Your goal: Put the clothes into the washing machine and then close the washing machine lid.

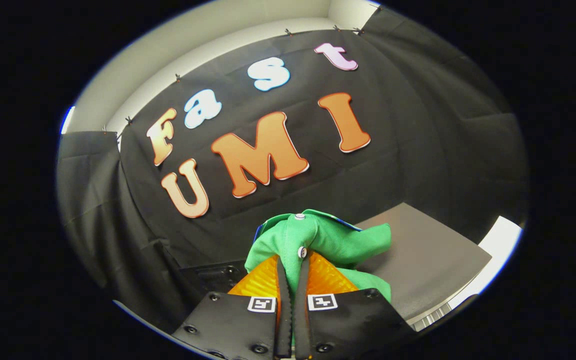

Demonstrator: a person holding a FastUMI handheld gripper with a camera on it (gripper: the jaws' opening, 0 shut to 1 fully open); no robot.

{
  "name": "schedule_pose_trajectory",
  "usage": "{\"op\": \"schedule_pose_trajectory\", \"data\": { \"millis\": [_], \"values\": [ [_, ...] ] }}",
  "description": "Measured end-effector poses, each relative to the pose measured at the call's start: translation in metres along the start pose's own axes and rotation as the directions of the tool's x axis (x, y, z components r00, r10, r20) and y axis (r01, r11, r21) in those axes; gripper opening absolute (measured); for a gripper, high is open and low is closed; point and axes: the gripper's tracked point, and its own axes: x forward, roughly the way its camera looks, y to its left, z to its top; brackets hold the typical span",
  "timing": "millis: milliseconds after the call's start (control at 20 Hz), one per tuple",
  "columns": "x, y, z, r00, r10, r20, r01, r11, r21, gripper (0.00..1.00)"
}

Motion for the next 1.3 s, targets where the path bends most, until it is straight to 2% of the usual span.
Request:
{"op": "schedule_pose_trajectory", "data": {
  "millis": [200, 450, 650, 900, 1100, 1300],
  "values": [
    [-0.031, 0.039, 0.03, 0.997, 0.042, 0.062, -0.04, 0.998, -0.043, 0.1],
    [-0.034, 0.105, 0.069, 0.984, 0.127, 0.126, -0.121, 0.991, -0.058, 0.1],
    [-0.035, 0.169, 0.069, 0.97, 0.214, 0.118, -0.203, 0.974, -0.1, 0.1],
    [-0.023, 0.264, 0.018, 0.939, 0.338, 0.068, -0.328, 0.936, -0.125, 0.1],
    [0.015, 0.31, -0.05, 0.924, 0.383, -0.005, -0.382, 0.921, -0.072, 0.1],
    [0.06, 0.328, -0.129, 0.916, 0.384, -0.116, -0.394, 0.916, -0.073, 0.1]
  ]
}}
